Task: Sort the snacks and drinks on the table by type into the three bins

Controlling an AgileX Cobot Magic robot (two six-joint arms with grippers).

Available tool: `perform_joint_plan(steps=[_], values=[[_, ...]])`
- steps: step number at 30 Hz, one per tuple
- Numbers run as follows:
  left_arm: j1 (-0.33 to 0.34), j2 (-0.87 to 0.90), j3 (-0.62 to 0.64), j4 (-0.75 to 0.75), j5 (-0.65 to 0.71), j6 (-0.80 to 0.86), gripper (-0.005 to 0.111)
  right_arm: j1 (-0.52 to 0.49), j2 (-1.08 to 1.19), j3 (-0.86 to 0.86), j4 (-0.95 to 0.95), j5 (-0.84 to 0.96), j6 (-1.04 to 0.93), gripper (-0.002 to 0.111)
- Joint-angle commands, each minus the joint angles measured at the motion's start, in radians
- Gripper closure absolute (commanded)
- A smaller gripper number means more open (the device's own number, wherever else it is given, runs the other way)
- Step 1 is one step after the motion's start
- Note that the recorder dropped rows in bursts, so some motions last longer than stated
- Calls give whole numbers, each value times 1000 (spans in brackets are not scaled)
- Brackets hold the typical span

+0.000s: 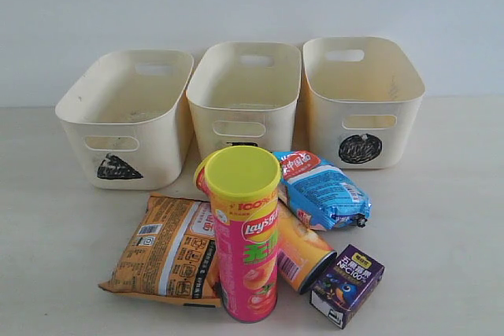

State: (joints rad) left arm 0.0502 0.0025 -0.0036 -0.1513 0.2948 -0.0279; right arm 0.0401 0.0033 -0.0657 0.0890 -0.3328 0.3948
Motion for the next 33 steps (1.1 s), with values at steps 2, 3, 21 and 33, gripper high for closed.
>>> perform_joint_plan(steps=[2, 3, 21, 33], values=[[2, -3, 4, -7, -6, -1, 102, 1, 83, -154, 3, 128, -42, 108], [2, -3, 4, -7, -6, -1, 102, 1, 115, -179, 3, 110, -63, 108], [2, -3, 4, -7, -6, -1, 102, 3, 735, -358, 5, 152, 226, 108], [2, -3, 4, -7, -6, -1, 102, 172, 1031, -366, 5, 269, 356, 108]])
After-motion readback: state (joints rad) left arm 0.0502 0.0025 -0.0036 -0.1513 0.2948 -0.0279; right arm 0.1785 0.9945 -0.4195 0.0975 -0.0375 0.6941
